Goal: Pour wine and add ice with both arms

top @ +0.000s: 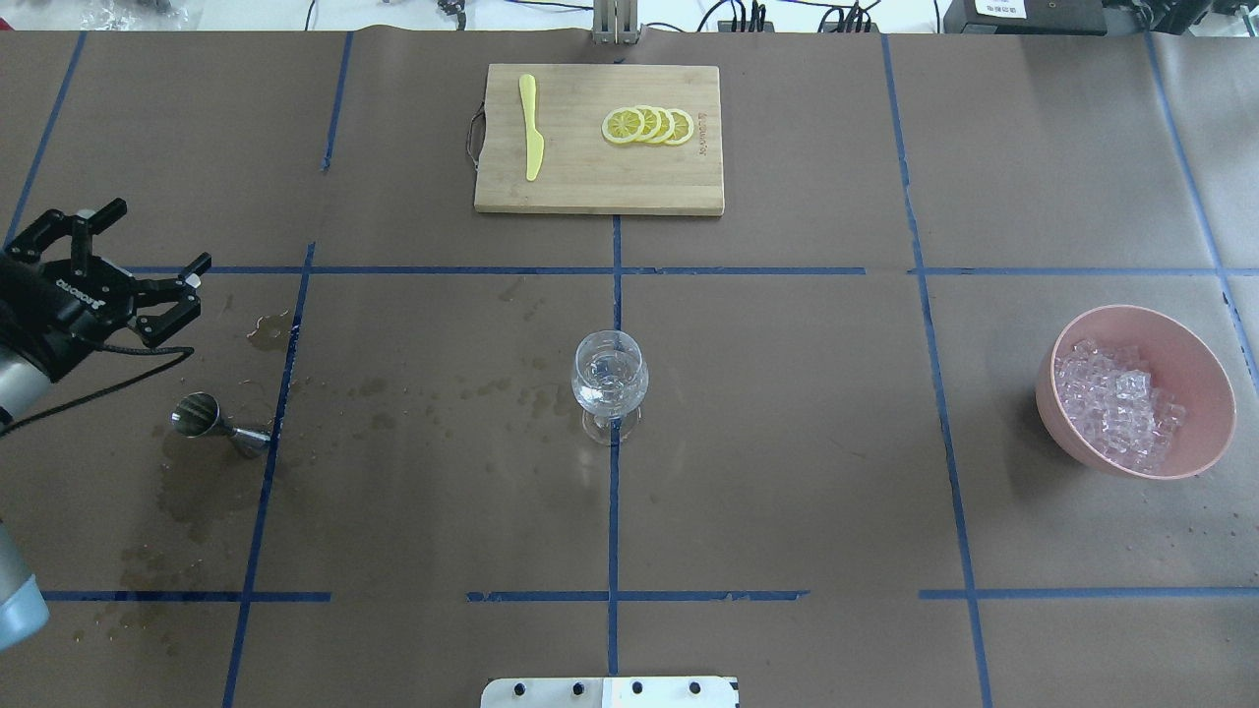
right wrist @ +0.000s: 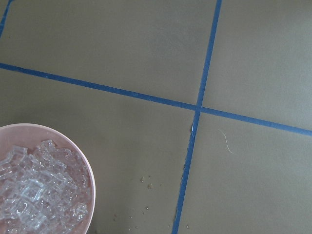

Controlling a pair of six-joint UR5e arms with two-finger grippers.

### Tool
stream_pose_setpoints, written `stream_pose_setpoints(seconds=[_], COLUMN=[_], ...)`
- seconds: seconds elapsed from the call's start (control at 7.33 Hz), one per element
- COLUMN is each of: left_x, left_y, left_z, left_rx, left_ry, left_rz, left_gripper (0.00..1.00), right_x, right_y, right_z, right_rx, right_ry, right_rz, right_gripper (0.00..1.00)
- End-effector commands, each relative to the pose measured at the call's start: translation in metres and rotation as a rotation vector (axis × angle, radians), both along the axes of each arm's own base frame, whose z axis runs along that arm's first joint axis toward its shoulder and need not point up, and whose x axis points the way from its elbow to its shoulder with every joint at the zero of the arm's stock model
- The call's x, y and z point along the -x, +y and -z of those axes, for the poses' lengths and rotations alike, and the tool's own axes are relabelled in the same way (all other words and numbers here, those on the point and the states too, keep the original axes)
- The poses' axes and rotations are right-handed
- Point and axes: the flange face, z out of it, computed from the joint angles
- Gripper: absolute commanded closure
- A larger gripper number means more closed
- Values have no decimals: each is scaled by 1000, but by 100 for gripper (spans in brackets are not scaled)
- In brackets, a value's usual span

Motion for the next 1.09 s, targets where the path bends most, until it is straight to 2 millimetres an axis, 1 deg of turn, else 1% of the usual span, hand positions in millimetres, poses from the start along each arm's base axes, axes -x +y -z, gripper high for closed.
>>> stream_pose_setpoints(seconds=[0.0,0.14,0.27,0.41,0.55,0.68,0.82,0.95], left_x=[71,114,152,185,227,238,261,285], left_y=[-76,-97,-106,-114,-117,-119,-123,-130], left_z=[-4,-11,-20,-35,-36,-57,-73,-77], left_rx=[116,205,283,425,537,736,900,1037], left_ry=[-257,-282,-272,-273,-257,-268,-261,-250], left_rz=[-138,-179,-195,-227,-208,-206,-184,-152], left_gripper=[1,1,1,0,0,0,0,0], right_x=[0,0,0,0,0,0,0,0], right_y=[0,0,0,0,0,1,1,1], right_z=[-1,-1,-1,-1,-1,0,0,0], right_rx=[1,1,1,1,1,0,1,1], right_ry=[0,0,0,0,0,0,0,0], right_rz=[0,0,0,0,0,1,0,0], right_gripper=[0,0,0,0,0,0,0,0])
